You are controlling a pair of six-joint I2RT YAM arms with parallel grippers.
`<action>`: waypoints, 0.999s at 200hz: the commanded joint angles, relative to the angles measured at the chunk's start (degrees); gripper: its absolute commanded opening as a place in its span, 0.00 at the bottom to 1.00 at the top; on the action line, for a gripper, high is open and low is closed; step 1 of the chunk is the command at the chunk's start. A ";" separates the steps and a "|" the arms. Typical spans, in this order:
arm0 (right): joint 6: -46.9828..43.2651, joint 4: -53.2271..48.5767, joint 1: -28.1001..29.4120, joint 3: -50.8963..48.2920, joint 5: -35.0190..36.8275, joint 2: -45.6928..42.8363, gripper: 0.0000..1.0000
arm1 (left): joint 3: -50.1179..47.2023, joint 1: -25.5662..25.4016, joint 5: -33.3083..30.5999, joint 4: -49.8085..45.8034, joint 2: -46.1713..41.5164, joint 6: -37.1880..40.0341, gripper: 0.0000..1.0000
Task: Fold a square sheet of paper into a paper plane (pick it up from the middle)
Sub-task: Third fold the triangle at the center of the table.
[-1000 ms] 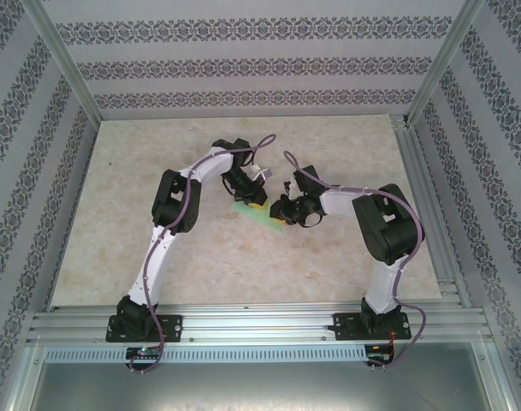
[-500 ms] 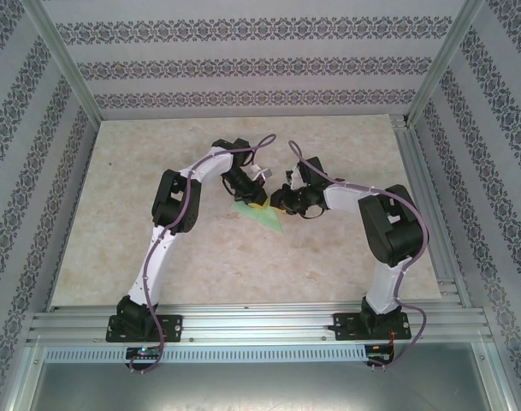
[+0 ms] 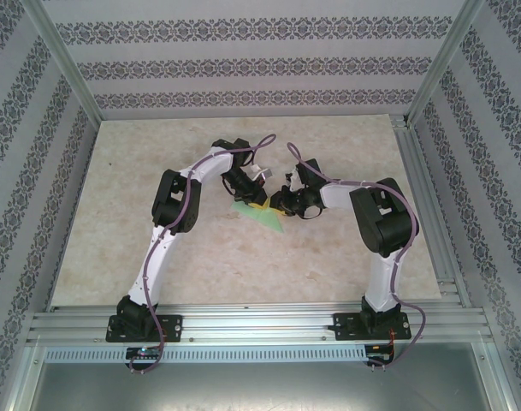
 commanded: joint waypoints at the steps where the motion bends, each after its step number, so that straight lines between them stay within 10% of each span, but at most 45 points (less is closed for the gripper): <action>1: -0.31 -0.88 0.10 -0.28 1.78 -0.95 0.21 | 0.86 0.60 -1.29 -0.86 1.75 1.54 0.01; 200: 4.28 5.79 0.26 -3.81 0.17 -5.77 0.15 | 1.19 0.56 -1.36 -1.01 1.70 1.53 0.01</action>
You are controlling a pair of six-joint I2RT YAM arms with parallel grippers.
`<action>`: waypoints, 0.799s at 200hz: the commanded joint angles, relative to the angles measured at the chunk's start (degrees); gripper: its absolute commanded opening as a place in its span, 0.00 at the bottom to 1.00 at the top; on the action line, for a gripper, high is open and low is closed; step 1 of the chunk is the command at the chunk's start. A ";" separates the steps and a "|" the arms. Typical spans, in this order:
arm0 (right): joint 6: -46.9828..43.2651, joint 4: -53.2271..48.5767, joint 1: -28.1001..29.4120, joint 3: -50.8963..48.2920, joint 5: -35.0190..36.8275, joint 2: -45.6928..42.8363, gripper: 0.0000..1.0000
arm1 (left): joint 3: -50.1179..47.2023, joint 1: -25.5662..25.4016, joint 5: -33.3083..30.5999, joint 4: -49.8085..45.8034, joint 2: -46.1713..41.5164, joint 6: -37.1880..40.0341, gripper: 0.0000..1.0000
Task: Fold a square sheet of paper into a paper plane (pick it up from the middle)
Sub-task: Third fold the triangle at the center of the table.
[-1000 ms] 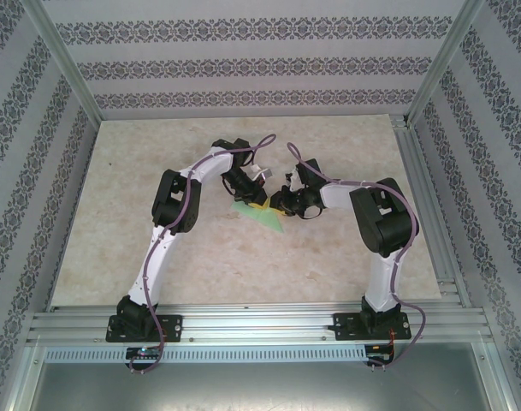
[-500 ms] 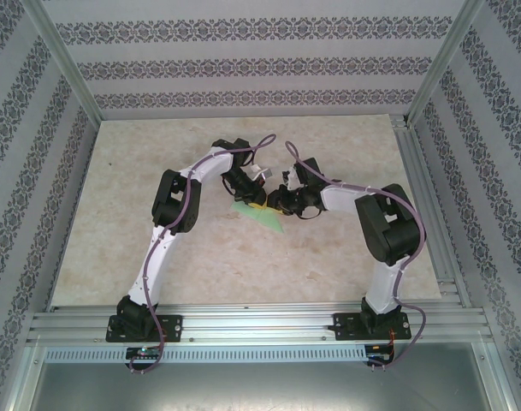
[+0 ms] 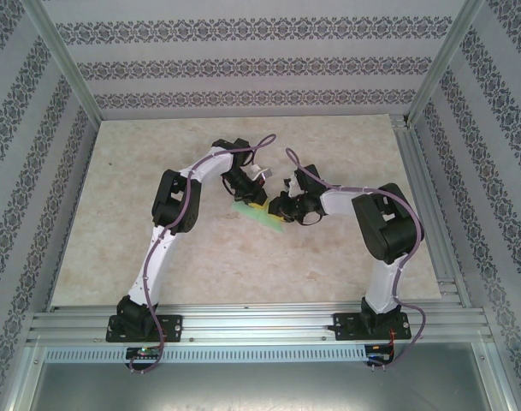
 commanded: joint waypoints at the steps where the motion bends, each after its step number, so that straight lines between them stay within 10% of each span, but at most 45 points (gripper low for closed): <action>1: 2.28 3.93 -1.35 0.92 0.48 -1.60 0.14 | 1.09 0.58 -1.35 -0.89 1.65 1.47 0.01; 160: 1.76 -1.65 -1.47 7.08 6.47 10.16 0.07 | 0.95 0.70 -1.60 -1.16 1.67 1.57 0.01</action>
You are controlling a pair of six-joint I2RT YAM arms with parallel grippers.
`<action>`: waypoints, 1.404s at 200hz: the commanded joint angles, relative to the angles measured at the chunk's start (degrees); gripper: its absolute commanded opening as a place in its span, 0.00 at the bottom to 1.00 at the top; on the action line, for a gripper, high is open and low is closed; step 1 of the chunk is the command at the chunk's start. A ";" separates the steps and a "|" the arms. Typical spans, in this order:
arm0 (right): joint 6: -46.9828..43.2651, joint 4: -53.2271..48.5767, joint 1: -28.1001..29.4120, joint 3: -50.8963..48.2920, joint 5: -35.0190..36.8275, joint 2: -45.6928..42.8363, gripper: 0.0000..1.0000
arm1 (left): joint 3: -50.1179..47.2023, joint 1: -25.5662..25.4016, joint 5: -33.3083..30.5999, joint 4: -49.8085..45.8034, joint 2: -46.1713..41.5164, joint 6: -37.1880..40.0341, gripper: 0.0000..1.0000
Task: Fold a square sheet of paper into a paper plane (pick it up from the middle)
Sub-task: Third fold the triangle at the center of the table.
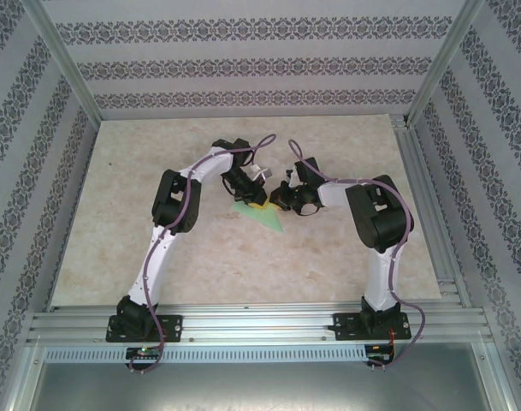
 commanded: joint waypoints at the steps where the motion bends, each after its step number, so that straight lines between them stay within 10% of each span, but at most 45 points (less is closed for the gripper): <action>1: -2.00 -4.75 0.35 0.48 4.82 2.84 0.07 | 0.91 0.78 -1.61 -1.13 1.63 1.59 0.01; 191: -5.82 -17.11 2.02 9.58 12.51 4.17 0.10 | 0.98 0.93 -1.71 -1.08 1.48 1.51 0.01; 281: -2.46 -6.36 0.70 3.21 5.74 -5.28 0.11 | 0.91 1.03 -1.95 -1.08 1.49 1.34 0.01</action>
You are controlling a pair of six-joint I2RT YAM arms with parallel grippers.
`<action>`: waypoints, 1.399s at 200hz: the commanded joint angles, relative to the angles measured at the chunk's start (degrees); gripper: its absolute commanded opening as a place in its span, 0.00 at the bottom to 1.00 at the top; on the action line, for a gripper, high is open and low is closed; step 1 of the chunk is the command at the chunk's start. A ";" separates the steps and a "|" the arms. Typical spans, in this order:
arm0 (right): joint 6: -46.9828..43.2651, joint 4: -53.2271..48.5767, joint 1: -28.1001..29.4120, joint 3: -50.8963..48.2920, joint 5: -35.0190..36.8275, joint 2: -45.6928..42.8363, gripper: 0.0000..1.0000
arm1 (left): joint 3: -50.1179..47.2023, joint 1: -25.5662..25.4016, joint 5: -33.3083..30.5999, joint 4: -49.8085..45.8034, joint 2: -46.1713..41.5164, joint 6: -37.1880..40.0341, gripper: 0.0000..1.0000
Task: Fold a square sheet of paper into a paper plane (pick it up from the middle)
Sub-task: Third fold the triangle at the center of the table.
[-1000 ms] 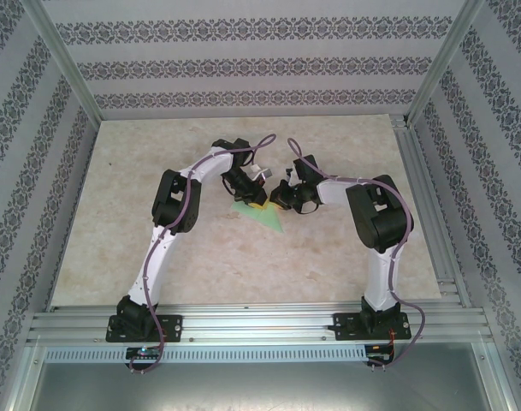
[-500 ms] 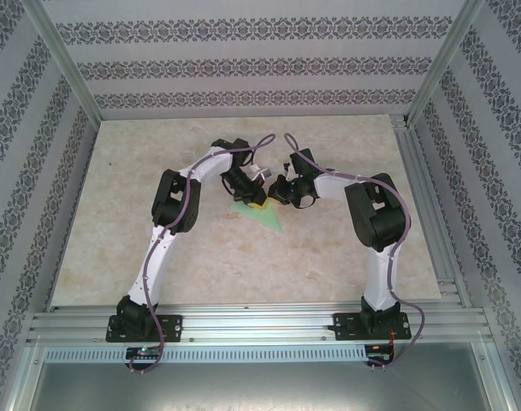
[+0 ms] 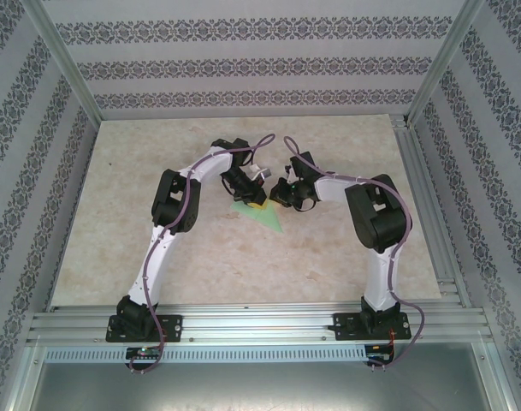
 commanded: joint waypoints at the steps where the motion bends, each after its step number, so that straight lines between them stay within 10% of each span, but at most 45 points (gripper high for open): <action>1: 0.55 1.79 -0.39 -1.34 -1.45 -4.65 0.11 | 0.93 0.73 -1.94 -0.82 1.50 1.36 0.01; 280: 2.96 3.57 2.98 -10.14 -1.43 -8.29 0.12 | 0.51 0.97 -1.60 -0.53 1.32 1.18 0.01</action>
